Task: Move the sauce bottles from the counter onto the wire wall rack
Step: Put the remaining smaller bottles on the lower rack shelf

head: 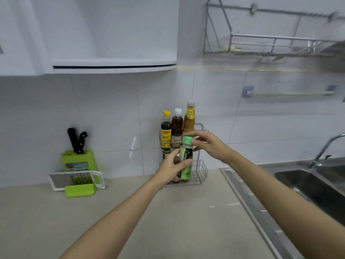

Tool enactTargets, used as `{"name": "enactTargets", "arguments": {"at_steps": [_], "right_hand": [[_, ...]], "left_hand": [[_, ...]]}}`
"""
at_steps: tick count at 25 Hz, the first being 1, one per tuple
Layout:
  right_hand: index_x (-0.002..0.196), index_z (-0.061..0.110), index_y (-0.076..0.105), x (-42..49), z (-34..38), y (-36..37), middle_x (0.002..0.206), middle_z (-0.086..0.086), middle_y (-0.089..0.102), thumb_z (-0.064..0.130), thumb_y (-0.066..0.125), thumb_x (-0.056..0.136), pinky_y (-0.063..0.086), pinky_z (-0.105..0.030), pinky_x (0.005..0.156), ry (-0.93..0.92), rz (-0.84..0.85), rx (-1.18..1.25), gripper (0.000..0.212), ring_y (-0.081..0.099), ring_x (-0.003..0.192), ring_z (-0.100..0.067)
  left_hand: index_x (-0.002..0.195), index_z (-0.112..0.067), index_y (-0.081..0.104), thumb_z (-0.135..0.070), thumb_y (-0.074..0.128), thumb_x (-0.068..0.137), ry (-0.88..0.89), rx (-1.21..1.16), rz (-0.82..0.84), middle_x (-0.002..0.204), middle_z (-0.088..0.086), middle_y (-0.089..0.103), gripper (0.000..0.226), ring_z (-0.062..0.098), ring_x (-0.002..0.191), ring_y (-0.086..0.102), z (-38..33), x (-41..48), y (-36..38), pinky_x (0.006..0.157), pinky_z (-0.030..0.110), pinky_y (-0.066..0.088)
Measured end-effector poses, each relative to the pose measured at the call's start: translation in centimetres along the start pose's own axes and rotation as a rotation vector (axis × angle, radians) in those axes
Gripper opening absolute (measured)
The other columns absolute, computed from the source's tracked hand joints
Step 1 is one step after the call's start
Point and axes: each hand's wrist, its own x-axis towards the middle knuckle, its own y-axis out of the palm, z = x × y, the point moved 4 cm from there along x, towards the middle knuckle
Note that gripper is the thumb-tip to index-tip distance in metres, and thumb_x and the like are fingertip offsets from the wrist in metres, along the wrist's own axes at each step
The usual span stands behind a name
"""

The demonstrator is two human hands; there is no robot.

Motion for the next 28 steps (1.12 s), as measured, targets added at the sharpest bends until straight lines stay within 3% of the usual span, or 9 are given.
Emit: {"name": "enactTargets", "arguments": {"at_steps": [6, 9, 12, 16, 18, 21, 25, 28], "right_hand": [[0.119, 0.012, 0.062, -0.5, 0.4, -0.1, 0.116, -0.005, 0.064, 0.014, 0.059, 0.093, 0.061, -0.037, 0.074, 0.008, -0.052, 0.072, 0.027, 0.066, 0.099, -0.024], [0.102, 0.013, 0.062, -0.9, 1.0, 0.5, 0.100, -0.002, 0.063, 0.020, 0.068, 0.086, 0.062, -0.036, 0.064, 0.021, -0.172, -0.060, 0.019, 0.067, 0.083, -0.020], [0.090, 0.016, 0.054, -1.2, 0.8, 0.8, 0.092, -0.007, 0.062, 0.042, 0.075, 0.075, 0.060, -0.036, 0.058, 0.072, -0.277, -0.230, 0.036, 0.067, 0.074, -0.021], [0.127, 0.017, 0.053, -2.0, 0.3, 1.0, 0.123, -0.003, 0.059, 0.032, 0.058, 0.092, 0.062, -0.040, 0.073, 0.090, -0.206, 0.032, 0.038, 0.070, 0.092, -0.020], [0.133, 0.020, 0.053, -2.2, 0.4, 1.0, 0.127, -0.001, 0.060, 0.018, 0.050, 0.098, 0.061, -0.037, 0.076, 0.065, -0.151, 0.133, 0.035, 0.069, 0.100, -0.022], [0.119, 0.017, 0.063, -2.0, 0.9, 0.8, 0.118, -0.008, 0.062, 0.010, 0.054, 0.095, 0.062, -0.040, 0.069, 0.082, -0.190, 0.102, 0.027, 0.069, 0.093, -0.026], [0.107, 0.016, 0.060, -1.5, 2.2, 1.1, 0.103, -0.001, 0.059, 0.017, 0.062, 0.091, 0.062, -0.040, 0.060, 0.078, -0.158, -0.061, 0.017, 0.067, 0.086, -0.017], [0.095, 0.014, 0.054, -1.2, 2.7, 1.1, 0.094, -0.001, 0.061, 0.030, 0.071, 0.083, 0.061, -0.036, 0.053, 0.112, -0.223, -0.127, 0.026, 0.069, 0.080, -0.021]], "left_hand": [[0.117, -0.045, 0.056, -0.042, 0.070, 0.082, 0.003, 0.001, -0.007, 0.117, -0.004, 0.069, 0.038, 0.014, 0.110, 0.065, -0.9, -0.6, 0.3, 0.096, 0.039, 0.054], [0.132, -0.033, 0.051, -0.043, 0.069, 0.082, 0.001, 0.038, -0.001, 0.119, -0.003, 0.065, 0.054, 0.011, 0.110, 0.062, -0.6, -0.6, 0.6, 0.097, 0.034, 0.053], [0.140, -0.030, 0.044, -0.049, 0.069, 0.080, -0.021, 0.093, 0.001, 0.117, -0.001, 0.065, 0.068, 0.015, 0.111, 0.062, -0.1, -0.8, 1.2, 0.099, 0.041, 0.053], [0.136, -0.029, 0.047, -0.044, 0.068, 0.083, -0.032, 0.044, -0.039, 0.113, -0.006, 0.066, 0.060, 0.011, 0.108, 0.063, -0.9, -0.9, 0.8, 0.094, 0.033, 0.054], [0.130, -0.032, 0.052, -0.042, 0.069, 0.083, -0.023, 0.018, -0.034, 0.113, -0.005, 0.068, 0.051, 0.012, 0.108, 0.064, -1.2, -0.8, 0.4, 0.094, 0.035, 0.055], [0.128, -0.032, 0.053, -0.044, 0.069, 0.082, -0.022, 0.010, -0.015, 0.116, -0.001, 0.068, 0.050, 0.016, 0.111, 0.064, -1.1, -0.9, 0.5, 0.094, 0.037, 0.055], [0.139, -0.029, 0.044, -0.063, 0.071, 0.069, -0.039, 0.036, -0.034, 0.124, 0.001, 0.063, 0.082, 0.019, 0.119, 0.059, -0.4, -1.0, 0.7, 0.098, 0.041, 0.053], [0.142, -0.028, 0.041, -0.050, 0.069, 0.079, -0.047, 0.072, -0.020, 0.118, -0.007, 0.060, 0.072, 0.008, 0.115, 0.054, -0.9, -1.2, 0.7, 0.098, 0.031, 0.048]]}}
